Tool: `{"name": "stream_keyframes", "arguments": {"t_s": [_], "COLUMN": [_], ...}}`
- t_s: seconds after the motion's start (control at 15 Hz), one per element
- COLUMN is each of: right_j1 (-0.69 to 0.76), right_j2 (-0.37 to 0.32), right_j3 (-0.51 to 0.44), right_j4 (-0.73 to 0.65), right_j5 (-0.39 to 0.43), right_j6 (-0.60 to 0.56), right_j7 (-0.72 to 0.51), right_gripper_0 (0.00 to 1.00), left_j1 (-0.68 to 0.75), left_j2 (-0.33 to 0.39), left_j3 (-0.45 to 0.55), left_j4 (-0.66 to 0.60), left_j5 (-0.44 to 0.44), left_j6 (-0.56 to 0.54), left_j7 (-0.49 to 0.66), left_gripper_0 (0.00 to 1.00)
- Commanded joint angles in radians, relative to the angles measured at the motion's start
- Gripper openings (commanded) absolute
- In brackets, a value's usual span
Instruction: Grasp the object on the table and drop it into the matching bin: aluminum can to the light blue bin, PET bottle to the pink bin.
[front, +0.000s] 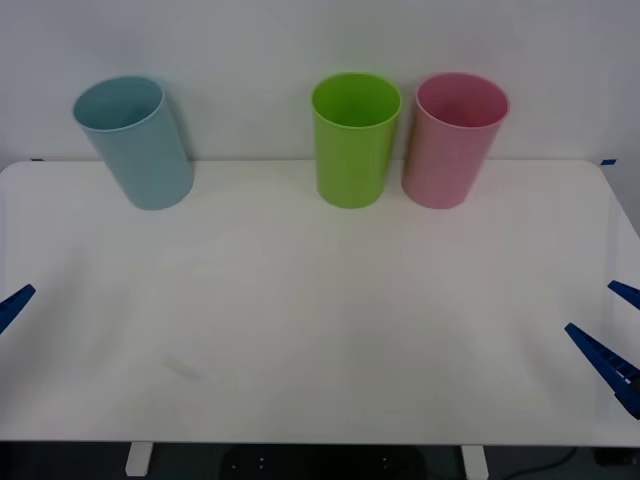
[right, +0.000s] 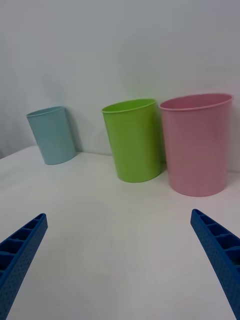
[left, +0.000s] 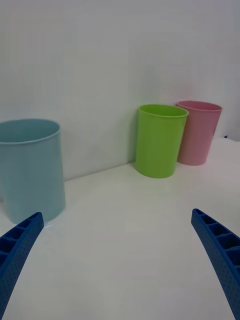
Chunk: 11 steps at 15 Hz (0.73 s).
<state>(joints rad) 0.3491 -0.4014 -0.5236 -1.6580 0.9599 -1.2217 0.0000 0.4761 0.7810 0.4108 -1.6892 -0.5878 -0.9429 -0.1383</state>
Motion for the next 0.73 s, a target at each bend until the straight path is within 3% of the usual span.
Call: {"name": "stream_keyframes", "arguments": {"t_s": [0.07,0.73], "right_j1": [0.0,0.0], "right_j2": [0.0,0.0], "right_j3": [0.0,0.0], "right_j4": [0.0,0.0], "right_j5": [0.0,0.0], "right_j6": [0.0,0.0], "right_j7": [0.0,0.0], "right_gripper_0": [1.0,1.0], "left_j1": [0.022,0.03], "left_j2": [0.0,0.0], "left_j3": [0.008,-0.006], "left_j4": [0.0,0.0], "left_j5": [-0.003,-0.004], "left_j6": [-0.034,-0.04], "left_j7": [-0.004,0.008], "left_gripper_0": [1.0,1.0]}}
